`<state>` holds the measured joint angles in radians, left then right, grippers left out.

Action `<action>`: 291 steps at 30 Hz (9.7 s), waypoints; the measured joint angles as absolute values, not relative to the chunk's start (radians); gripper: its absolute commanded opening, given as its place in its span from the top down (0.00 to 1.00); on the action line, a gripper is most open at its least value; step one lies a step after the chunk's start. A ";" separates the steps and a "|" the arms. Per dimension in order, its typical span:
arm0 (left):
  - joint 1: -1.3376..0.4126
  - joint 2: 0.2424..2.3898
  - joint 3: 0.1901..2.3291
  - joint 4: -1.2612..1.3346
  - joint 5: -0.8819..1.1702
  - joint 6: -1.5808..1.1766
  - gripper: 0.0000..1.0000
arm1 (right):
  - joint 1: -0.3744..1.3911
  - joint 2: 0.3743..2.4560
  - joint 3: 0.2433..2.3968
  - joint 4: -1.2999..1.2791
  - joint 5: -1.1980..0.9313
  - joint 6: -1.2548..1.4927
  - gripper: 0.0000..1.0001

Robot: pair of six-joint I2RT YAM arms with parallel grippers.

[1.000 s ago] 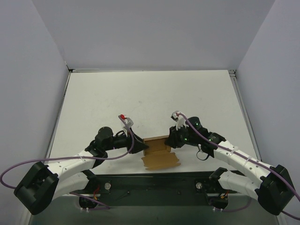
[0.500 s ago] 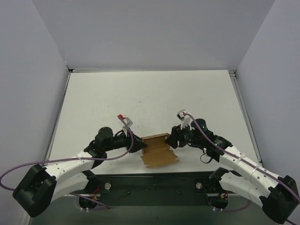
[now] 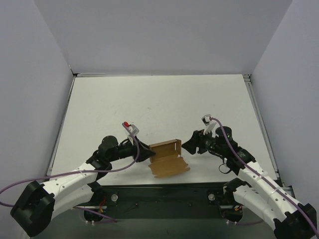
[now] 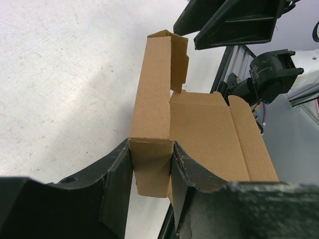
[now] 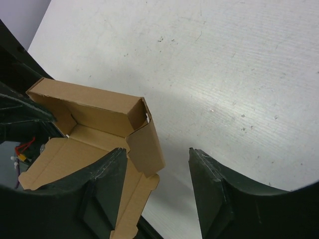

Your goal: Fold the paper box

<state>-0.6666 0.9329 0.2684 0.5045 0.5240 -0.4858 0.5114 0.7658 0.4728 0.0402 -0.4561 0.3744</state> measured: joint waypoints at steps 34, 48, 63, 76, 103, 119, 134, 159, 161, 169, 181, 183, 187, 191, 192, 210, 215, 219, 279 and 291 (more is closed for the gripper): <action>-0.664 0.911 0.255 0.551 0.568 -0.489 0.71 | 0.501 0.951 0.423 0.236 -0.633 0.389 0.64; -0.662 0.916 0.254 0.587 0.582 -0.491 0.72 | 0.507 0.971 0.423 0.297 -0.645 0.389 0.63; -0.662 0.918 0.254 0.587 0.599 -0.494 0.72 | 0.629 0.978 0.430 0.297 -0.476 0.336 0.83; -0.683 0.862 0.262 0.508 0.532 -0.470 0.72 | 0.686 0.947 0.447 0.246 -0.350 0.309 1.00; -0.726 0.875 0.319 0.394 0.374 -0.399 0.75 | 0.757 1.084 0.561 0.178 -0.097 0.351 1.00; -0.731 0.898 0.336 0.384 0.347 -0.388 0.76 | 0.783 1.145 0.593 0.164 0.005 0.413 1.00; -0.732 0.962 0.384 0.327 0.284 -0.413 0.75 | 0.775 1.146 0.591 0.136 0.011 0.410 0.68; -0.723 1.092 0.320 0.370 0.073 -0.611 0.73 | 0.741 0.893 0.565 -0.108 -0.024 0.485 0.43; -0.719 1.157 0.274 0.443 0.061 -0.680 0.73 | 0.741 0.874 0.564 -0.131 -0.018 0.549 0.43; -0.711 1.413 0.221 0.770 0.068 -0.893 0.69 | 0.780 0.760 0.453 -0.146 -0.004 0.772 0.43; -0.706 1.620 0.187 1.061 0.110 -1.025 0.35 | 0.834 0.857 0.400 -0.079 0.024 0.868 0.43; -0.706 1.614 0.186 1.066 0.113 -1.026 0.27 | 0.835 0.905 0.401 -0.049 0.026 0.868 0.43; -0.706 1.570 0.179 1.042 0.106 -1.015 0.16 | 0.839 1.001 0.427 0.004 0.039 0.867 0.43; -0.706 1.507 0.171 0.982 0.094 -0.999 0.14 | 0.839 1.045 0.468 0.022 0.072 0.863 0.43; -0.706 1.485 0.167 0.957 0.088 -0.992 0.14 | 0.839 1.049 0.476 0.025 0.083 0.863 0.43; -0.613 1.151 0.222 0.497 -0.041 -0.760 0.22 | 0.825 1.133 0.496 0.044 0.162 0.863 0.49; -0.579 1.309 0.351 0.546 0.023 -0.677 0.30 | 0.773 1.209 0.496 0.119 0.120 0.864 0.53; -0.572 1.417 0.392 0.603 0.077 -0.640 0.34 | 0.723 1.277 0.496 0.186 0.073 0.864 0.54; -0.541 1.344 0.588 0.368 0.382 -0.234 0.12 | 0.622 0.839 0.527 0.028 -0.126 0.455 0.44; -0.511 1.471 0.645 0.411 0.438 -0.123 0.12 | 0.709 1.034 0.548 0.007 -0.039 0.392 0.47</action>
